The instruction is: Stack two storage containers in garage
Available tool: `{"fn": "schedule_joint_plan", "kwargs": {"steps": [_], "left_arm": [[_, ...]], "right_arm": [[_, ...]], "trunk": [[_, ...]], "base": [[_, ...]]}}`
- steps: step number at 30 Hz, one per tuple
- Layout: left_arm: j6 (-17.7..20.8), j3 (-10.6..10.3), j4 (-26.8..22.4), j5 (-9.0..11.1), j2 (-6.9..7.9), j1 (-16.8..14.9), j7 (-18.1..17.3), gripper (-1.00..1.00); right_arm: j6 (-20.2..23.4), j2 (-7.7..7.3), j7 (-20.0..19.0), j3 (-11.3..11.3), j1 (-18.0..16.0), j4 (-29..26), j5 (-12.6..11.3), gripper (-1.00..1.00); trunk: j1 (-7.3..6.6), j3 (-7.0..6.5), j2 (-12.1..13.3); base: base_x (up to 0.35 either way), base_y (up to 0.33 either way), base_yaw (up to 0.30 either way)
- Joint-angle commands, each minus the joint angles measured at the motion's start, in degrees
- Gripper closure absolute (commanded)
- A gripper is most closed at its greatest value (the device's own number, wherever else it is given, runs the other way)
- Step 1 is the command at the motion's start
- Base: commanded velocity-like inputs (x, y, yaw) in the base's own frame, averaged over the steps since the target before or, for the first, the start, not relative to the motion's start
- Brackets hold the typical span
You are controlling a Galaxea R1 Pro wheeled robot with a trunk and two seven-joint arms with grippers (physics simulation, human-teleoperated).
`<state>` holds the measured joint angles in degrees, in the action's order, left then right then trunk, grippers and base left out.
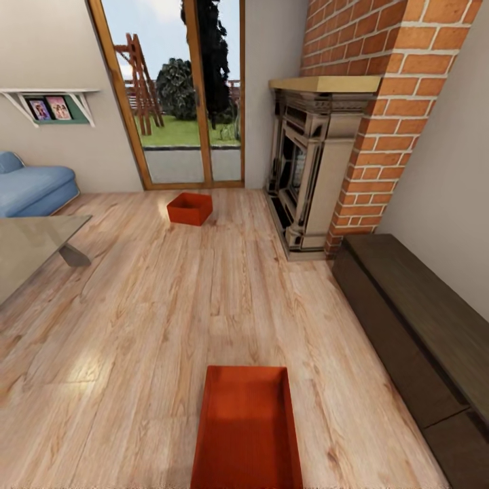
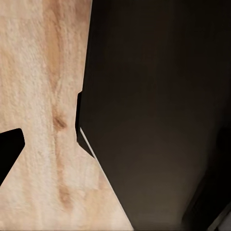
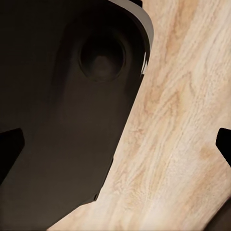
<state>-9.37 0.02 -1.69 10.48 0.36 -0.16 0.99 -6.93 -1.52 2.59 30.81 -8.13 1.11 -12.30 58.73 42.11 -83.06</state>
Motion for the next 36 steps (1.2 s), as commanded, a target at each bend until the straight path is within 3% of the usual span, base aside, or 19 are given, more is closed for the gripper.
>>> {"fn": "schedule_joint_plan", "kwargs": {"steps": [1,36], "left_arm": [[-0.1,0.0,0.0,0.2,-0.01,0.0,0.1,-1.0],[-0.2,-0.1,0.0,0.3,-0.01,0.0,0.1,-1.0]], "right_arm": [[-0.3,0.02,0.0,0.5,0.0,0.1,-0.5,-1.0],[-0.3,0.12,0.0,0.5,0.0,0.1,-0.5,-1.0]], "trunk": [[0.0,0.13,0.0],[0.0,3.28,0.0]], "base": [[0.0,0.0,0.0],[0.0,0.0,0.0]]}}
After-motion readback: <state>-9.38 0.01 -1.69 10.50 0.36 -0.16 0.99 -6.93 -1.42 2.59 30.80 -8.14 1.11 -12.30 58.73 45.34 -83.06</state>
